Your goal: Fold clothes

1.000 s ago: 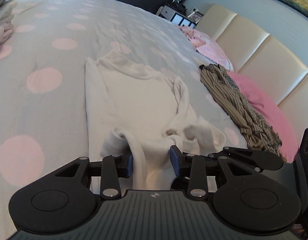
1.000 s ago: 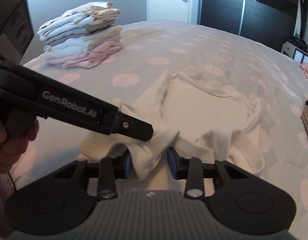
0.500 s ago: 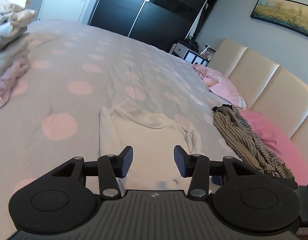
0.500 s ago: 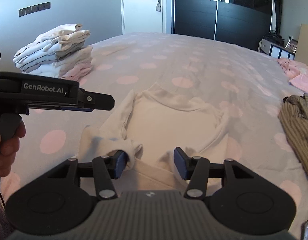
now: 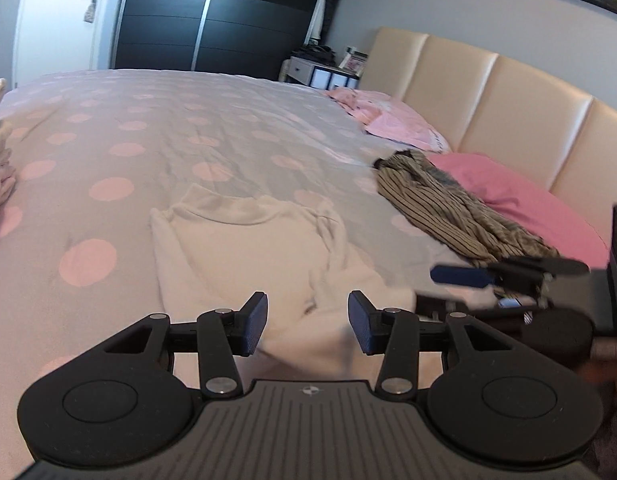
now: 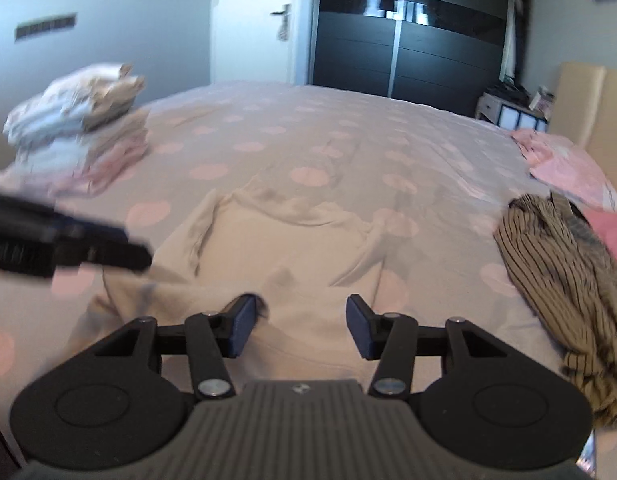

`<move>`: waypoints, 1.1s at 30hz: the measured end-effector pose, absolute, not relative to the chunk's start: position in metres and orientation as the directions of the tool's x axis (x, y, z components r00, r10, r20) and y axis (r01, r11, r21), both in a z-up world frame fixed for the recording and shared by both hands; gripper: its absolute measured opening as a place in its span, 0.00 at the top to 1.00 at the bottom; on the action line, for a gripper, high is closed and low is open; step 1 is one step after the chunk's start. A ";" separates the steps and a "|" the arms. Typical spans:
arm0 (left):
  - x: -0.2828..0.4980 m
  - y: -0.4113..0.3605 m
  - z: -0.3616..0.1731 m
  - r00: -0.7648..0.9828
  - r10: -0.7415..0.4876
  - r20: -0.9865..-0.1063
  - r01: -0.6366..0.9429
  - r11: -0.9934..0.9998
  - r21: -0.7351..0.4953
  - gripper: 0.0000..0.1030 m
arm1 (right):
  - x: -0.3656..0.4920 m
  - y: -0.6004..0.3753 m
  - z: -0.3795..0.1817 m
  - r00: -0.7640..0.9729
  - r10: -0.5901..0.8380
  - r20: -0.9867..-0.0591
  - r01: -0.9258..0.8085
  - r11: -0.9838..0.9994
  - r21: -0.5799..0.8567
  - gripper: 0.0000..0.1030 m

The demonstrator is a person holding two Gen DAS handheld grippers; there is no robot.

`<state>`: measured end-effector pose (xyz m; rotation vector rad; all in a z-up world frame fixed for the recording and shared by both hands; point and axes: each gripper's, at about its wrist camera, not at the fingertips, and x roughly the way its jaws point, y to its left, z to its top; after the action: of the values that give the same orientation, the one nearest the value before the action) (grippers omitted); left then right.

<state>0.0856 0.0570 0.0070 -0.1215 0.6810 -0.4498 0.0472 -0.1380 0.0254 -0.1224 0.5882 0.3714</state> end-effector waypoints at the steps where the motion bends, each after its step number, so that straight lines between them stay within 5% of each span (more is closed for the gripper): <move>1: 0.083 0.056 0.007 0.675 -0.452 -0.584 0.378 0.891 -0.253 0.60 | 0.049 -0.142 0.028 0.769 0.311 -0.558 -0.365 0.931 0.016 0.49; 7: 0.069 0.040 0.003 0.550 -0.532 -0.644 0.545 0.813 -0.205 0.61 | 0.049 -0.145 0.032 0.770 0.302 -0.562 -0.352 0.936 0.019 0.50; 13: 0.071 0.027 -0.032 0.432 -0.458 -0.777 0.552 0.816 -0.174 0.61 | 0.044 -0.132 0.016 0.698 0.312 -0.645 -0.420 0.907 -0.015 0.74; 16: 0.077 0.032 -0.045 0.437 -0.399 -0.806 0.501 0.852 -0.150 0.61 | 0.045 -0.126 0.002 0.647 0.313 -0.696 -0.442 0.897 -0.007 0.76; 22: 0.092 0.042 -0.048 0.490 -0.354 -0.797 0.414 0.899 -0.144 0.61 | 0.055 -0.120 -0.020 0.590 0.271 -0.761 -0.422 0.907 -0.004 0.75; 33: 0.127 0.055 -0.035 0.663 -0.310 -0.681 0.245 0.950 -0.194 0.62 | 0.085 -0.114 -0.024 0.617 0.273 -0.738 -0.378 0.925 0.026 0.75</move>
<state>0.1273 0.0551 -0.0346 -0.0881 0.7852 -0.3141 0.0846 -0.1144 -0.0241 -0.1368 0.8248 0.3758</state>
